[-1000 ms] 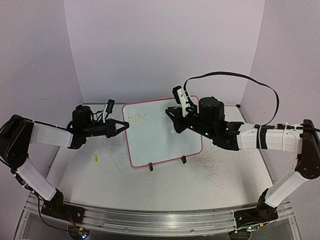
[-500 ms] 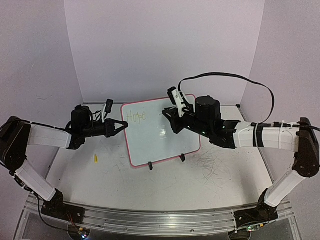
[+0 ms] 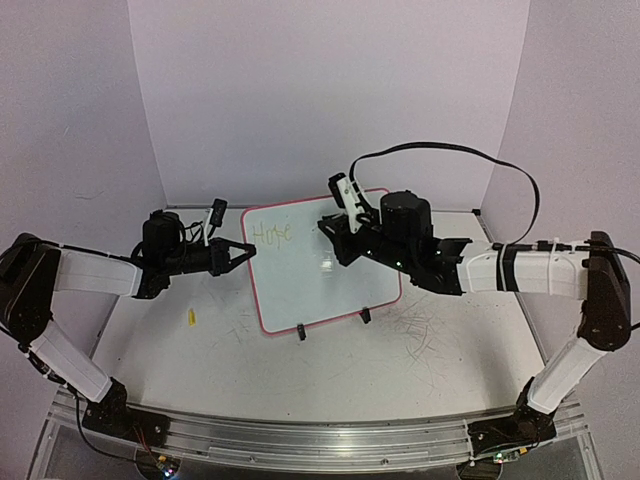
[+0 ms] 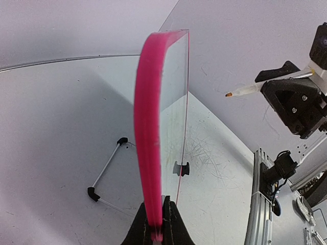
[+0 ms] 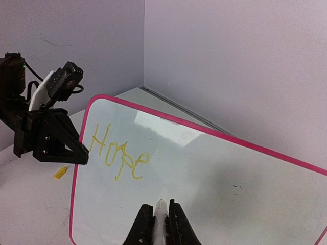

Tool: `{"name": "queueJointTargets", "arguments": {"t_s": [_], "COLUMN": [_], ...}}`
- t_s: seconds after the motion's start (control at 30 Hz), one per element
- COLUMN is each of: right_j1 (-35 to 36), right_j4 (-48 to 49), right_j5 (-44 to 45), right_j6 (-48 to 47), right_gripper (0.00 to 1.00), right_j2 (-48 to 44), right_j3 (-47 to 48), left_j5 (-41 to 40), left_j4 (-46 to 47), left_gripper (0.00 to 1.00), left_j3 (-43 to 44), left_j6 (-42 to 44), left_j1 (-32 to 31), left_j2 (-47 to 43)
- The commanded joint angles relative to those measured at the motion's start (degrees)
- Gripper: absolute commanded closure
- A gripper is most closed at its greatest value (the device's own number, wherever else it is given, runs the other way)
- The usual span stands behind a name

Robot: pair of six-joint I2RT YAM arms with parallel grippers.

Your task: Write a sentence on the whiteboard

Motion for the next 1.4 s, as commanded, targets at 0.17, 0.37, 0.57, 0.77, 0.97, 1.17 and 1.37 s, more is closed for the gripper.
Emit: {"name": "queueJointTargets", "arguments": {"t_s": [0.17, 0.37, 0.57, 0.77, 0.97, 1.17, 1.37], "right_j1": [1.2, 1.2, 1.0, 0.3, 0.2, -1.8, -1.8], "right_j4": [3.0, 3.8, 5.5, 5.6, 5.5, 6.1, 6.8], "right_j5": [0.6, 4.0, 6.0, 2.9, 1.6, -1.8, -3.8], "right_j6": [2.5, 3.4, 3.1, 3.2, 3.3, 6.8, 6.2], "right_gripper": [1.00, 1.00, 1.00, 1.00, 1.00, 1.00, 1.00], "right_j2": [2.7, 2.3, 1.2, 4.0, 5.8, 7.0, 8.4], "right_j3": [5.2, 4.2, 3.0, 5.5, 6.9, 7.1, 8.0], "left_j5": [-7.4, -7.4, -7.4, -7.7, -7.9, -8.1, -8.1], "left_j4": [-1.9, -2.2, -2.5, -2.9, -3.4, -3.7, -3.9], "left_gripper": [1.00, 1.00, 1.00, 1.00, 1.00, 1.00, 1.00], "left_j3": [2.7, 3.0, 3.1, 3.3, 3.4, 3.5, 3.5], "left_j6": [4.6, 4.6, 4.7, 5.3, 5.9, 6.4, 6.8], "left_j1": [0.4, 0.4, 0.4, 0.1, -0.1, -0.3, -0.5], "left_j2": [-0.3, -0.4, -0.8, -0.9, -1.1, -1.1, -1.0]}}
